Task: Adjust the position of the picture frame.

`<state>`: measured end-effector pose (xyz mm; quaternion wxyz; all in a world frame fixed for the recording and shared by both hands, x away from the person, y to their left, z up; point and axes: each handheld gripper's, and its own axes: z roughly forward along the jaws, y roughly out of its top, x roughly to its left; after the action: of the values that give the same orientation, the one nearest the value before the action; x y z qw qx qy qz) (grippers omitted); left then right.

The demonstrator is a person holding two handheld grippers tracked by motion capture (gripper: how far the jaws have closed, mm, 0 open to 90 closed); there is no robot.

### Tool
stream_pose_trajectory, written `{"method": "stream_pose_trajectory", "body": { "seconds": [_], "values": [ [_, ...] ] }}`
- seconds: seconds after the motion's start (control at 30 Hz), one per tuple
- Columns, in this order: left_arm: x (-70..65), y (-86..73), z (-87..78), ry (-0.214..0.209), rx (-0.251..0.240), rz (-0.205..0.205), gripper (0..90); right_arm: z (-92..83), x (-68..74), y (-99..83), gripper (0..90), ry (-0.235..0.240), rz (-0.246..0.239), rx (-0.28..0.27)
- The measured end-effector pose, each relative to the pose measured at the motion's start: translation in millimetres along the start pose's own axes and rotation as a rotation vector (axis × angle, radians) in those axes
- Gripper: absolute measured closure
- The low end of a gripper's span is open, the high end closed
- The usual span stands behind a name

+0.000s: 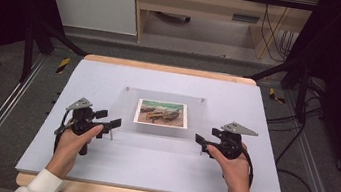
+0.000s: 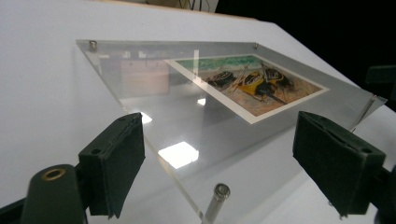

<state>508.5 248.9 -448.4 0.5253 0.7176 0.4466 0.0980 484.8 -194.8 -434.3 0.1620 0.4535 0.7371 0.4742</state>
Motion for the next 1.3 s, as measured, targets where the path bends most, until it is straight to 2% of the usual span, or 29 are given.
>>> {"method": "stream_pose_trajectory", "body": {
  "seconds": [0.1, 0.2, 0.27, 0.33, 0.5, 0.53, 0.6, 0.73, 0.77, 0.83, 1.1, 1.2, 1.3],
  "values": [
    [-0.5, 0.8, 6.5, 0.017, 0.02, 0.012, 16.1, 9.4, -4.8, 4.4, 23.5, -0.002, 0.017, 0.017],
    [-6.2, -1.3, 6.4, 0.064, 0.047, 0.055, 16.0, 17.0, -7.5, 2.9, 21.3, -0.015, 0.014, 0.039],
    [-10.4, -4.0, 5.9, 0.066, 0.056, 0.058, 15.8, 20.9, -7.7, -0.3, 20.4, -0.022, 0.028, 0.056],
    [-12.5, -5.6, 6.0, 0.076, 0.061, 0.061, 14.4, 21.9, -8.1, -1.1, 20.4, -0.019, 0.03, 0.046],
    [-9.2, -6.0, 9.2, 0.075, 0.057, 0.023, 14.4, 23.6, -8.2, -1.2, 20.7, -0.002, 0.075, 0.056],
    [-4.9, -6.2, 11.5, 0.063, 0.057, -0.009, 14.4, 25.6, -9.7, -0.9, 20.6, 0.021, 0.11, 0.069],
    [-2.4, -6.4, 12.8, 0.053, 0.055, -0.028, 14.5, 27.3, -10.3, -0.7, 20.0, 0.022, 0.113, 0.067],
    [0.5, -6.7, 13.5, 0.041, 0.058, -0.035, 14.1, 30.1, -11.5, 0.2, 18.9, 0.022, 0.129, 0.074],
    [2.1, -7.4, 13.3, 0.03, 0.063, -0.063, 14.1, 30.4, -11.8, -0.3, 18.8, 0.025, 0.138, 0.073],
    [2.3, -8.3, 13.1, 0.027, 0.06, -0.074, 14.1, 29.7, -11.2, -0.8, 18.8, 0.025, 0.145, 0.073],
    [4.8, -11.4, 13.1, 0.006, 0.052, -0.111, 14.2, 28.3, -16.2, -2.3, 19.6, 0.058, 0.173, 0.081],
    [5.1, -12.6, 15.3, -0.037, 0.063, -0.131, 14.5, 28.3, -16.2, -2.9, 19.6, 0.059, 0.168, 0.074],
    [2.6, -12.3, 17.2, -0.023, 0.063, -0.135, 13.3, 28.5, -15.2, -3.3, 19.7, 0.053, 0.175, 0.071]
  ]
}}
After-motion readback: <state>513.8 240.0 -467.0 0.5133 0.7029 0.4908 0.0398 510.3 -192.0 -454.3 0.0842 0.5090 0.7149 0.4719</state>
